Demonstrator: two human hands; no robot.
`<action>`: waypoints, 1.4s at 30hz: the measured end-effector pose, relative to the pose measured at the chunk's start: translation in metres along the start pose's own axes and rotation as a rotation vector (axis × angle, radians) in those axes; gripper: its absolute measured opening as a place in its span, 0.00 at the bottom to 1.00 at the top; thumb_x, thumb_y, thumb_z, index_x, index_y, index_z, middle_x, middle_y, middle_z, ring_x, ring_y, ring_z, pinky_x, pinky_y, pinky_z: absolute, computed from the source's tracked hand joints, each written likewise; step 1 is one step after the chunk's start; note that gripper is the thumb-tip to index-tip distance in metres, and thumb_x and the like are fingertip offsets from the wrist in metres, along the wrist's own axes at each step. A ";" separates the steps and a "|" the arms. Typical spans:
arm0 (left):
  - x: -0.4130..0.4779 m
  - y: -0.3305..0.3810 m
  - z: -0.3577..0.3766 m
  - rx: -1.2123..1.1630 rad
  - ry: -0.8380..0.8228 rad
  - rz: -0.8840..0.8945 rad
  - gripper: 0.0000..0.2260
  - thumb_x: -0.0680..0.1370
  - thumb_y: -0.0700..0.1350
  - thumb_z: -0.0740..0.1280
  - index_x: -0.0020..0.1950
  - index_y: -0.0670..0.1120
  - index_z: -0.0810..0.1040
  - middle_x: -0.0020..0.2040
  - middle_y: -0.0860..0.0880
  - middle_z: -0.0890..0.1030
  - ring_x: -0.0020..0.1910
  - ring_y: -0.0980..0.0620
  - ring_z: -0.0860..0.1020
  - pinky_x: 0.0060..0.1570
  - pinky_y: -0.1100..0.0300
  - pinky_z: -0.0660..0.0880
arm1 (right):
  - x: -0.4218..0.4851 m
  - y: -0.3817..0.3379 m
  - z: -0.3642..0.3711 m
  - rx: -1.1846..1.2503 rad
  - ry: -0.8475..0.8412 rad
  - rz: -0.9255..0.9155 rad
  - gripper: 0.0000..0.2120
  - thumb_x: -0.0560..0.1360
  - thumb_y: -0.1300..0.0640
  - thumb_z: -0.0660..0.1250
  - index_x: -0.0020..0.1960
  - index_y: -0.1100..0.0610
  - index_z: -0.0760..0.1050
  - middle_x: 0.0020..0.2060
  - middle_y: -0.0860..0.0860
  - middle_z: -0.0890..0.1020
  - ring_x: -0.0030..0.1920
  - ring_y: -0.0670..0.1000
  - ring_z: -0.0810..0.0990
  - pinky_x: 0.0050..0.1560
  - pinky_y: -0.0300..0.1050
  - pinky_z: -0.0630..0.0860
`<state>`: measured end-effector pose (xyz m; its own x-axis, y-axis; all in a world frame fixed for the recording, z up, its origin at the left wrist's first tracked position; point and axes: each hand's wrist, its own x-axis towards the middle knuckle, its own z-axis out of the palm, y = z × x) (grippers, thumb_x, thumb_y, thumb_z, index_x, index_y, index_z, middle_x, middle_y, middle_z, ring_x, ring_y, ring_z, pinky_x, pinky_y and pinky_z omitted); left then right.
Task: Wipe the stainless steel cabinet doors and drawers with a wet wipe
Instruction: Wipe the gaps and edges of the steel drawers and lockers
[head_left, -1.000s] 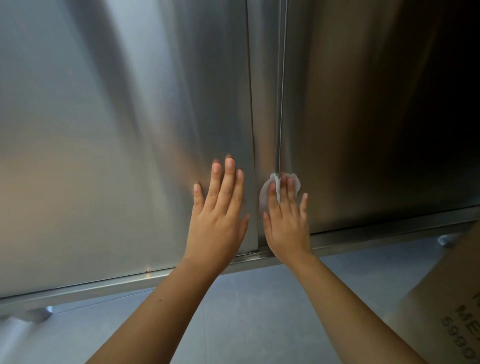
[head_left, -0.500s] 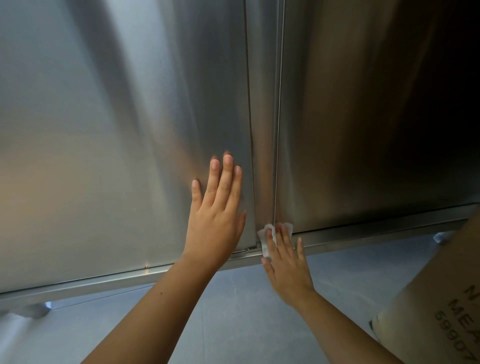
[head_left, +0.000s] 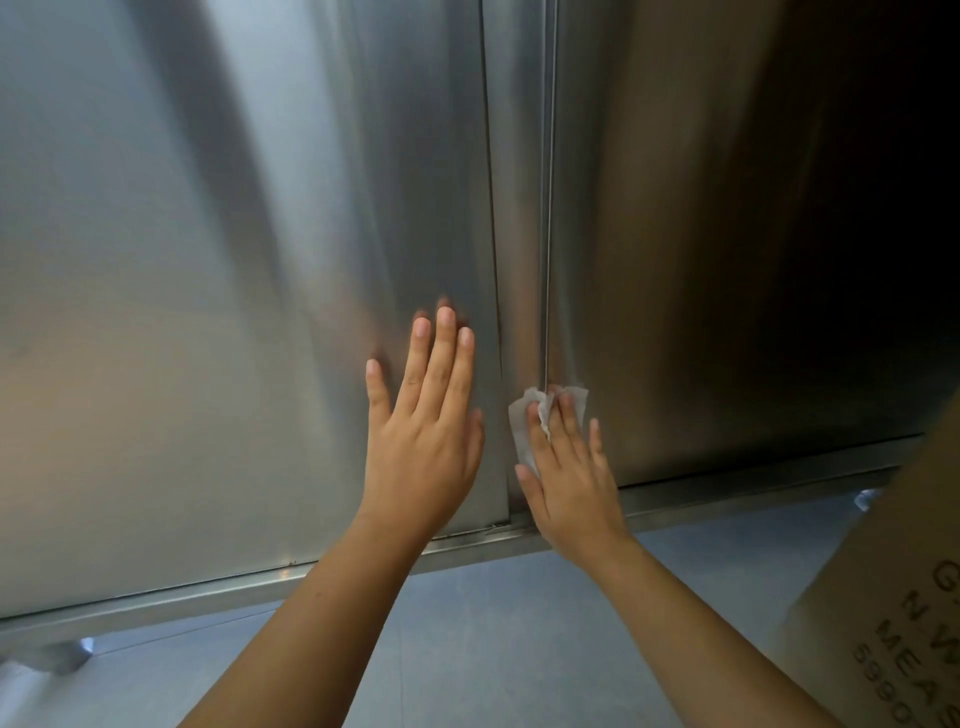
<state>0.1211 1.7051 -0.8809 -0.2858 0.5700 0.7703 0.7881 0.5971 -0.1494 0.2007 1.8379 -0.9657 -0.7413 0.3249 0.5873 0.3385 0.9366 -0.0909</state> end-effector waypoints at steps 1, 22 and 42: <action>0.004 0.001 -0.001 -0.003 0.005 -0.001 0.29 0.76 0.46 0.58 0.75 0.41 0.54 0.74 0.43 0.53 0.74 0.45 0.53 0.67 0.40 0.50 | 0.006 0.001 -0.006 0.000 0.025 -0.019 0.26 0.81 0.47 0.40 0.72 0.61 0.55 0.71 0.58 0.59 0.70 0.57 0.59 0.64 0.62 0.56; 0.134 -0.032 -0.078 0.037 0.268 0.041 0.30 0.75 0.46 0.61 0.74 0.39 0.55 0.74 0.42 0.54 0.73 0.45 0.53 0.68 0.40 0.48 | 0.134 -0.018 -0.177 0.060 0.141 -0.070 0.26 0.79 0.45 0.43 0.71 0.53 0.36 0.72 0.49 0.41 0.72 0.48 0.35 0.68 0.45 0.30; 0.297 -0.069 -0.193 0.042 0.432 0.107 0.27 0.76 0.47 0.56 0.74 0.41 0.58 0.74 0.44 0.57 0.73 0.44 0.56 0.66 0.38 0.53 | 0.261 -0.032 -0.336 -0.026 0.279 -0.111 0.27 0.81 0.45 0.45 0.71 0.52 0.34 0.71 0.47 0.37 0.70 0.43 0.32 0.66 0.45 0.29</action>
<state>0.0871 1.7244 -0.5217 0.0570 0.3471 0.9361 0.7753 0.5753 -0.2606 0.1911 1.8482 -0.5389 -0.5882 0.1684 0.7910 0.2811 0.9597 0.0047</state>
